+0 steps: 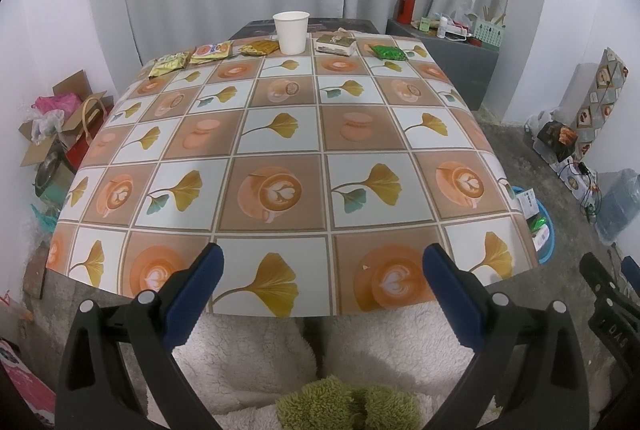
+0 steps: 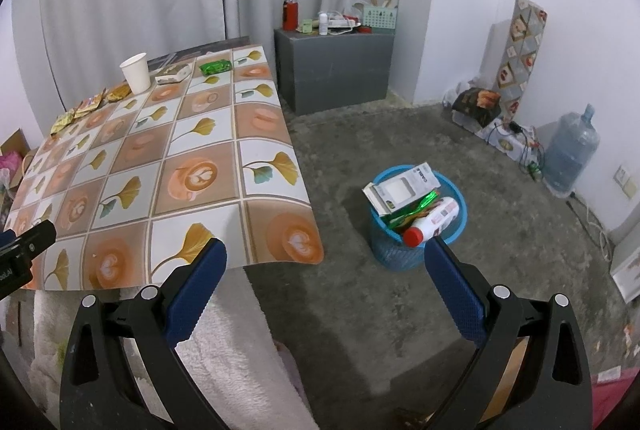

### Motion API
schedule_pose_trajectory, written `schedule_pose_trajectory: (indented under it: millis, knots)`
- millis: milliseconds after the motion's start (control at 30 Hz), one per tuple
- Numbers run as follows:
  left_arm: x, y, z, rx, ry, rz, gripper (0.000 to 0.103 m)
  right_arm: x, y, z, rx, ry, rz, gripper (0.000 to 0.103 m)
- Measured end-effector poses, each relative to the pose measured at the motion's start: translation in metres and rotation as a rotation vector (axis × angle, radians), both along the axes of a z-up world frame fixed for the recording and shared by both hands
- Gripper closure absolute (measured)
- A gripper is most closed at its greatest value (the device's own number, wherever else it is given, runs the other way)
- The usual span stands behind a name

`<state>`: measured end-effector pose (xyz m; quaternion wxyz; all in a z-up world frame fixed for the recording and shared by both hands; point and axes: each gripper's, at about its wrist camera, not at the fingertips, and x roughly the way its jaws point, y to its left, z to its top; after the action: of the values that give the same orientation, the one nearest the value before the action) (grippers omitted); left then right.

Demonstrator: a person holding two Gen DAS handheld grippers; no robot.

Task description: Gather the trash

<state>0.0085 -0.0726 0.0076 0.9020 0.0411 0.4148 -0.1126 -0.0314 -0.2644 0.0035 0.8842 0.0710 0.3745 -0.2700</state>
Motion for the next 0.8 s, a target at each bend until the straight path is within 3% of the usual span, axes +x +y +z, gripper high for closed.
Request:
schedule_pose_trajectory:
  millis: [800]
  knots:
    - [0.0006, 0.0015, 0.0004, -0.001, 0.001, 0.0, 0.005, -0.001, -0.0017, -0.0004, -0.001, -0.003, -0.001, 0.008]
